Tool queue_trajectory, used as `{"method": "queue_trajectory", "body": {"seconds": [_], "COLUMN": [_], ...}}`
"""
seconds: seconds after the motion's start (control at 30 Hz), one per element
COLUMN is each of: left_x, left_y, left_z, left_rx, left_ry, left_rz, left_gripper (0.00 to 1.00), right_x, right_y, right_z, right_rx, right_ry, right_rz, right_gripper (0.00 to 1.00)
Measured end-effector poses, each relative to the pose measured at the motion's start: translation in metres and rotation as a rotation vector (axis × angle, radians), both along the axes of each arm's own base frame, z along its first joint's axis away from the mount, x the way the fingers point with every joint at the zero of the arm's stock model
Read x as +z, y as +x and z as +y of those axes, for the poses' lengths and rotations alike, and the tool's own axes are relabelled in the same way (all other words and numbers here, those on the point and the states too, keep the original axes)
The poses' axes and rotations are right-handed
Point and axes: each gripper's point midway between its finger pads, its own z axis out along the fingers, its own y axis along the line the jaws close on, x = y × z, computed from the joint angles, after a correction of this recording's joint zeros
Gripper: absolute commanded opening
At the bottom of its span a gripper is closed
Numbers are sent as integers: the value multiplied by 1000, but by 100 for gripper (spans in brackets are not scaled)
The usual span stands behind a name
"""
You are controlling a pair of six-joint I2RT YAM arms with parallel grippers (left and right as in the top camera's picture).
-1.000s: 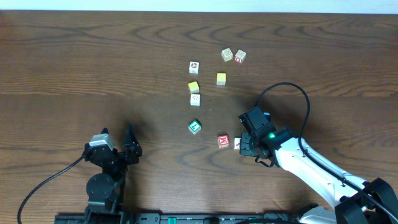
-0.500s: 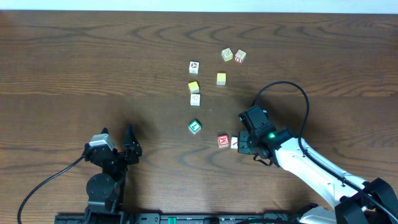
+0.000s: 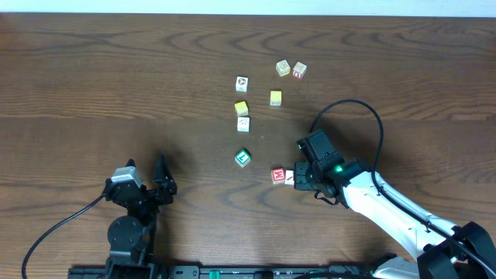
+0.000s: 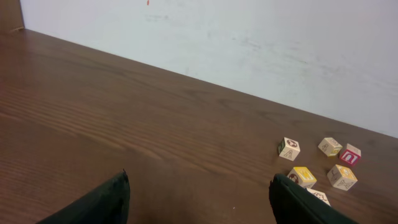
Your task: Lift 5 blocks
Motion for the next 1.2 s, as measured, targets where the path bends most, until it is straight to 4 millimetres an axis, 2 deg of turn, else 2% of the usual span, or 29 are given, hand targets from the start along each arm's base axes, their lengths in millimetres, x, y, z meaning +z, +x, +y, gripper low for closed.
{"method": "queue_trajectory", "body": {"seconds": [0.2, 0.5, 0.9, 1.1, 1.2], "left_x": [0, 0, 0, 0, 0], "left_y": [0, 0, 0, 0, 0], "left_z": [0, 0, 0, 0, 0], "left_rx": [0, 0, 0, 0, 0], "left_ry": [0, 0, 0, 0, 0], "left_rz": [0, 0, 0, 0, 0], "left_gripper": [72, 72, 72, 72, 72], "right_x": [0, 4, 3, 2, -5], "right_y": [-2, -9, -5, -4, -6], "right_z": [5, 32, 20, 19, 17], "right_rx": [17, 112, 91, 77, 70], "right_ry": [14, 27, -46, -48, -58], "right_rz": [3, -38, -66, -69, -59], "right_gripper": [19, 22, 28, 27, 26]}}
